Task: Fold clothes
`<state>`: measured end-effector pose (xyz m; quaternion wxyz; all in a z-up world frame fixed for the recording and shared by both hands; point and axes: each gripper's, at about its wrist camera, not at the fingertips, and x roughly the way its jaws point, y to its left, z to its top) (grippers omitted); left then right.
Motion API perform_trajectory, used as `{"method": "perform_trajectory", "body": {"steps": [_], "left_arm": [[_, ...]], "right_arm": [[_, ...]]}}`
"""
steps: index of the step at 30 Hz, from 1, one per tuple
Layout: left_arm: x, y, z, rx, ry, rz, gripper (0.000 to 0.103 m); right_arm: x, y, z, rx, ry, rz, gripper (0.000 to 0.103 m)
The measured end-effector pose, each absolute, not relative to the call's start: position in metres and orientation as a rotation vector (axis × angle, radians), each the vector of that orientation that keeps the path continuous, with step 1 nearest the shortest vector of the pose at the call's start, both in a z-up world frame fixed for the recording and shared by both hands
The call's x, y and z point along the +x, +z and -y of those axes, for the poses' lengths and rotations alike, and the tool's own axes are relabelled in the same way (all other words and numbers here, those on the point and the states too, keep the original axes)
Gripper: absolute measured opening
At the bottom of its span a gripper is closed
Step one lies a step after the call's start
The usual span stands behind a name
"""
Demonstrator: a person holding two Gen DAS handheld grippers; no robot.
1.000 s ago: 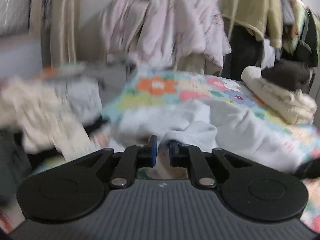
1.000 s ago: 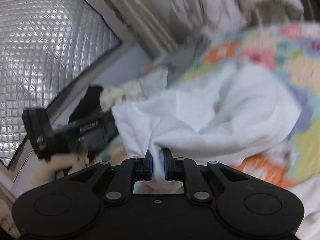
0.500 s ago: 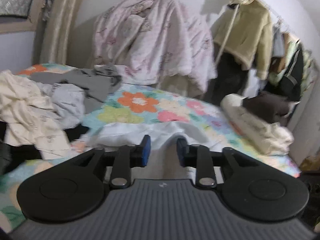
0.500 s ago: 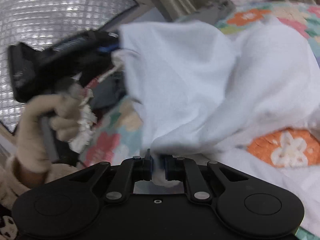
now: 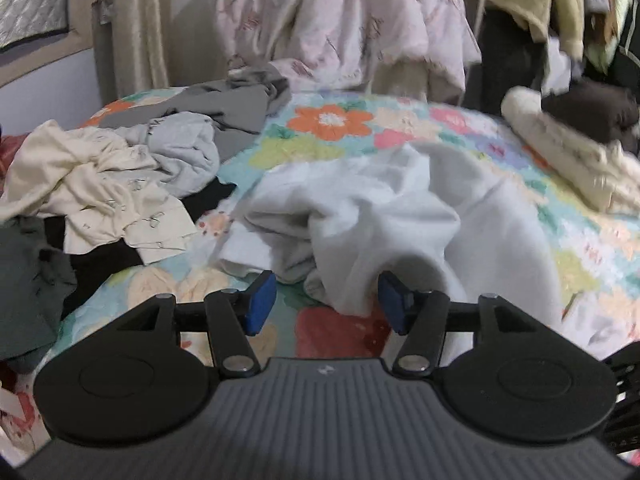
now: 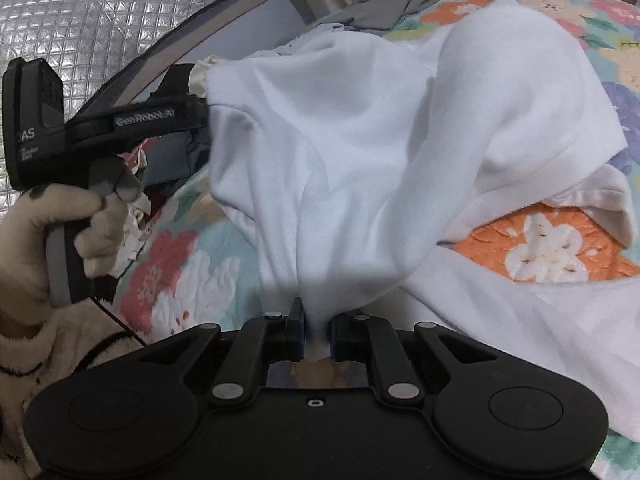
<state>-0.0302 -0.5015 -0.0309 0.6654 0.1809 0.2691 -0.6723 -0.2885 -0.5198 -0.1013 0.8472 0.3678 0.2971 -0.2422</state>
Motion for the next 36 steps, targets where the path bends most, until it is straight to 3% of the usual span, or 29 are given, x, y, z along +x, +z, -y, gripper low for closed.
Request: {"method": "perform_trajectory", "body": {"steps": [10, 14, 18, 27, 28, 30, 34, 36], "left_arm": [[-0.011, 0.018, 0.478, 0.299, -1.491, -0.519, 0.056], [-0.024, 0.023, 0.488, 0.307, -1.579, -0.564, 0.056], [-0.07, 0.01, 0.511, 0.439, -1.751, -0.583, 0.058], [-0.149, -0.062, 0.597, 0.72, -2.012, -0.872, 0.06], [-0.147, -0.073, 0.607, 0.718, -2.001, -0.928, 0.058], [-0.135, -0.086, 0.611, 0.704, -1.931, -0.888, 0.031], [-0.102, -0.094, 0.598, 0.615, -1.894, -0.865, 0.022], [-0.088, -0.093, 0.592, 0.585, -1.865, -0.868, 0.022]], "right_arm": [[-0.295, -0.102, 0.531, 0.777, -0.53, -0.628, 0.014], [-0.295, -0.102, 0.533, 0.777, -0.528, -0.624, 0.014], [-0.295, -0.102, 0.532, 0.778, -0.524, -0.617, 0.014], [-0.292, -0.098, 0.53, 0.772, -0.479, -0.613, 0.014], [-0.294, -0.1, 0.531, 0.782, -0.49, -0.615, 0.014], [-0.299, -0.1, 0.534, 0.793, -0.516, -0.619, 0.017], [-0.322, -0.086, 0.549, 0.831, -0.592, -0.563, 0.024], [-0.337, -0.077, 0.56, 0.85, -0.651, -0.511, 0.036]]}}
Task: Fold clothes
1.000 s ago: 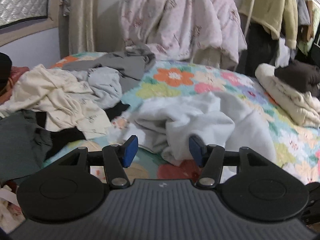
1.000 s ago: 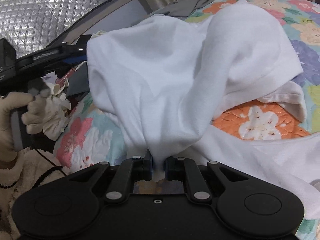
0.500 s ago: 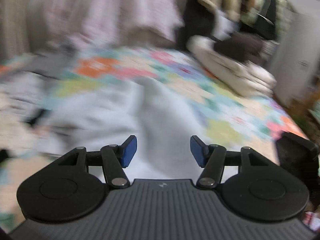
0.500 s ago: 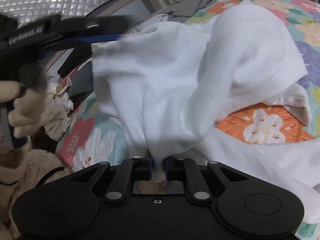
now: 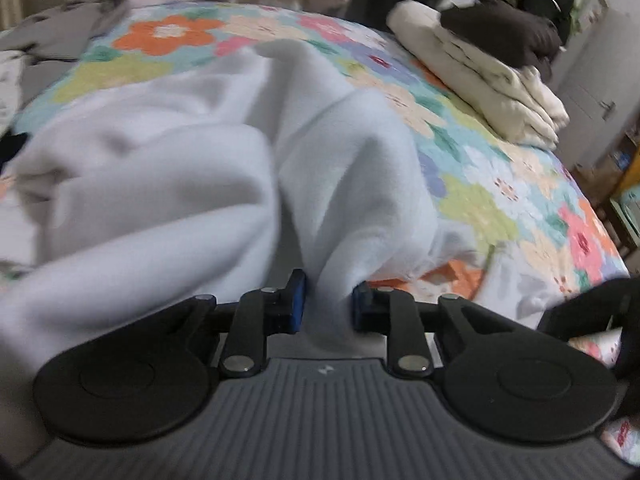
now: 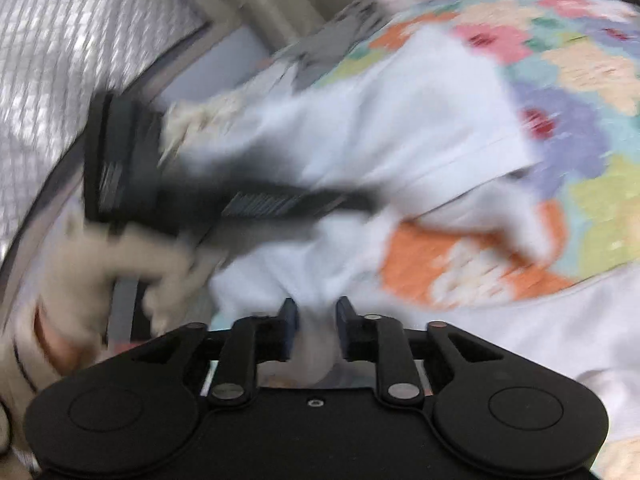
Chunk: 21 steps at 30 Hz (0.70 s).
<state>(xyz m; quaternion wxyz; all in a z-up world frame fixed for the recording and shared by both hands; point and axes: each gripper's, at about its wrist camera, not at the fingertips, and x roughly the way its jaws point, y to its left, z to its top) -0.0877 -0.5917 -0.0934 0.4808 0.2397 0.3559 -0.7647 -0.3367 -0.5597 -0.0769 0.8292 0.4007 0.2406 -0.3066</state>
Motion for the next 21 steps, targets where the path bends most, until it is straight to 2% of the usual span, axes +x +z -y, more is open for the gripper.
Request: {"method": "perform_trajectory", "body": {"steps": [4, 8, 14, 18, 20, 21], "left_arm": [[-0.07, -0.091, 0.59, 0.521, -1.831, -0.907, 0.022], [-0.067, -0.088, 0.587, 0.528, -1.822, -0.855, 0.022], [-0.074, -0.086, 0.585, 0.541, -1.856, -0.802, 0.022], [-0.074, -0.088, 0.585, 0.484, -1.925, -0.825, 0.022], [-0.076, -0.091, 0.585, 0.457, -1.961, -0.843, 0.022], [-0.079, -0.091, 0.584, 0.467, -1.973, -0.813, 0.02]], "right_arm": [[-0.367, -0.064, 0.591, 0.898, -0.784, -0.411, 0.043], [-0.395, -0.072, 0.635, 1.027, -0.837, -0.287, 0.055], [-0.4, -0.115, 0.665, 1.309, -0.803, -0.141, 0.055], [-0.382, -0.133, 0.673, 1.351, -0.809, -0.179, 0.059], [-0.379, -0.143, 0.685, 1.385, -0.808, -0.166, 0.057], [-0.378, -0.147, 0.69, 1.396, -0.793, -0.142, 0.036]]}}
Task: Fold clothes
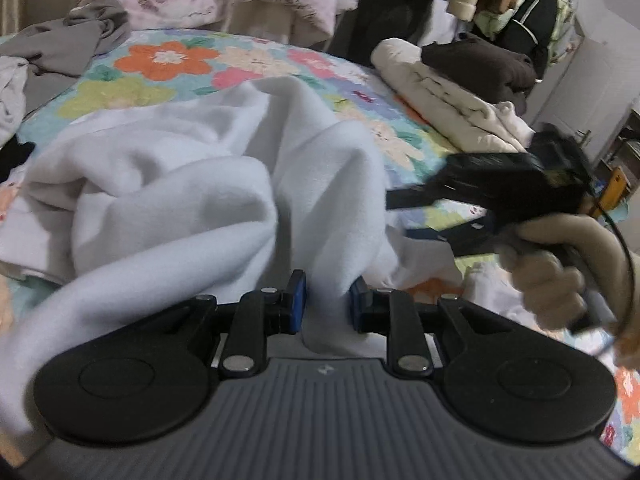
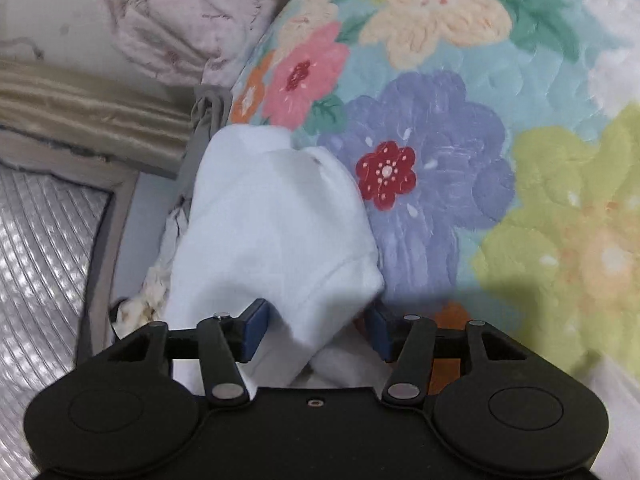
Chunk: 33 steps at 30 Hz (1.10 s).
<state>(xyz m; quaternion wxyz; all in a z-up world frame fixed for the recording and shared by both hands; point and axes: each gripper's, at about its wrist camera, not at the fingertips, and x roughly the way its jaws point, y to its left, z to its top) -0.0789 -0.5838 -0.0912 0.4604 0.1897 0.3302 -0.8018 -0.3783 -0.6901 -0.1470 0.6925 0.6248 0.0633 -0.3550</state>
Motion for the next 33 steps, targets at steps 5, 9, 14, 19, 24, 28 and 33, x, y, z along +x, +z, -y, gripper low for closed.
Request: {"method": "perform_trajectory", "body": {"steps": [5, 9, 14, 19, 24, 28, 33], "left_arm": [[-0.089, -0.08, 0.575, 0.44, -2.065, -0.733, 0.017], [-0.094, -0.06, 0.563, 0.387, -2.125, -0.666, 0.017], [-0.109, -0.05, 0.548, 0.409, -2.049, -0.402, 0.035], [-0.109, -0.052, 0.548, 0.328, -2.01, -0.376, 0.064], [-0.109, -0.058, 0.551, 0.362, -2.004, -0.316, 0.058], [-0.104, -0.063, 0.559, 0.385, -2.026, -0.329, 0.01], [-0.073, -0.051, 0.562, 0.336, -1.891, -0.363, 0.009]], "right_arm": [[-0.367, -0.109, 0.689, 1.129, -0.839, -0.097, 0.007], [-0.349, -0.058, 0.672, 0.829, -0.849, -0.133, 0.007], [-0.32, -0.022, 0.643, 0.71, -0.663, -0.168, 0.007], [-0.301, -0.032, 0.629, 0.762, -0.575, -0.206, 0.007], [-0.302, -0.041, 0.624, 0.86, -0.466, -0.142, 0.007], [-0.303, -0.036, 0.626, 0.866, -0.436, -0.147, 0.007], [-0.306, -0.043, 0.627, 0.893, -0.516, -0.18, 0.011]]}}
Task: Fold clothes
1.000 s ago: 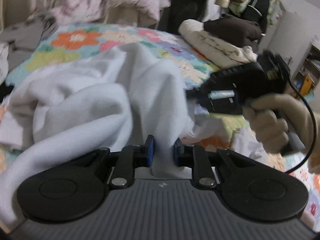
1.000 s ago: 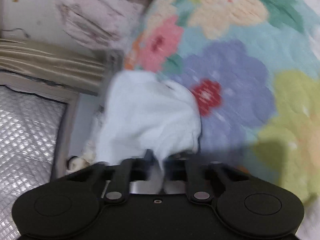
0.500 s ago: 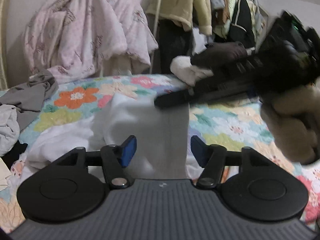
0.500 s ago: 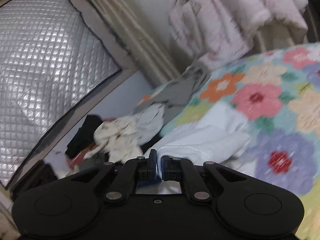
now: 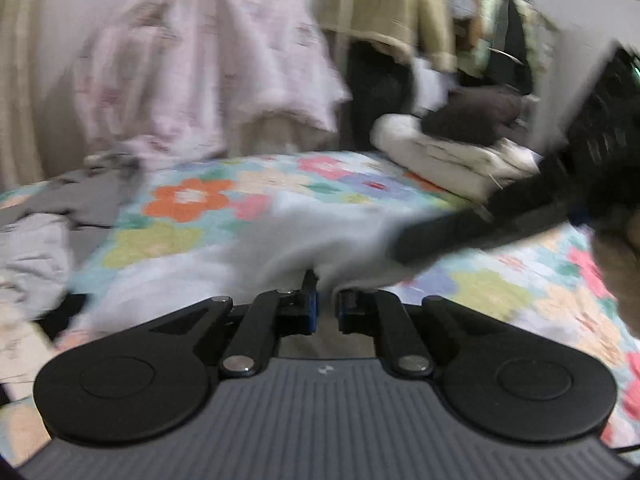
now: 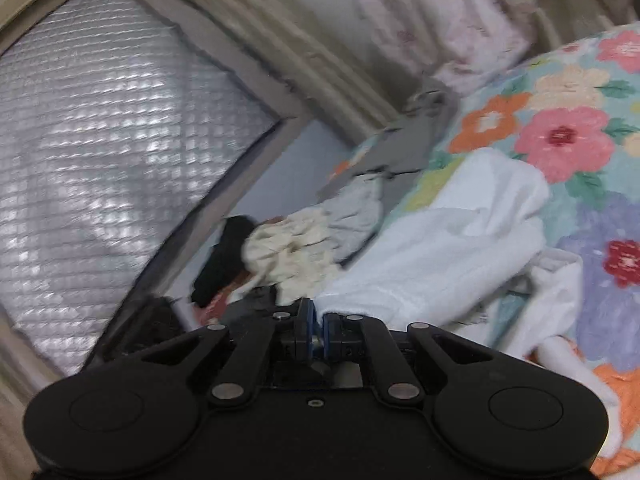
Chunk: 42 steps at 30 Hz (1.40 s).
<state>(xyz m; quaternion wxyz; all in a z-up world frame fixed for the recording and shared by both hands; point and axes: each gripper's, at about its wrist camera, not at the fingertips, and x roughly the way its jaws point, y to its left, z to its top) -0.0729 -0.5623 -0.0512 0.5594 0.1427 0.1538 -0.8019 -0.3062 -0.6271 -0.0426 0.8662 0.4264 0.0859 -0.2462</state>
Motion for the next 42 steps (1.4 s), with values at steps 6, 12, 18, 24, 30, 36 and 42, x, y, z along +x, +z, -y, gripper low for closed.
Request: {"method": "perform_trajectory", "body": {"steps": [6, 12, 18, 24, 30, 36, 42], "left_arm": [[-0.018, -0.061, 0.576, 0.237, -1.743, -0.476, 0.009], [-0.01, -0.07, 0.583, 0.181, -1.767, -0.535, 0.009], [-0.004, -0.07, 0.583, 0.149, -1.777, -0.572, 0.009], [-0.015, -0.073, 0.585, 0.326, -1.684, -0.464, 0.009], [-0.007, -0.069, 0.581, 0.229, -1.719, -0.518, 0.009], [-0.016, -0.07, 0.581, 0.243, -1.753, -0.516, 0.009], [-0.015, -0.067, 0.578, 0.136, -1.839, -0.563, 0.009]], "right_arm": [[-0.322, -0.062, 0.631, 0.777, -0.805, -0.407, 0.013], [-0.338, -0.092, 0.64, 0.917, -0.883, -0.415, 0.056], [-0.33, -0.109, 0.658, 0.999, -0.841, -0.436, 0.057], [-0.307, -0.111, 0.671, 0.861, -0.756, -0.647, 0.014], [-0.345, -0.071, 0.714, 0.625, -1.043, -0.631, 0.011], [-0.407, -0.05, 0.757, 0.769, -1.271, -0.391, 0.019], [-0.391, -0.068, 0.717, 1.025, -1.079, -0.264, 0.049]]}}
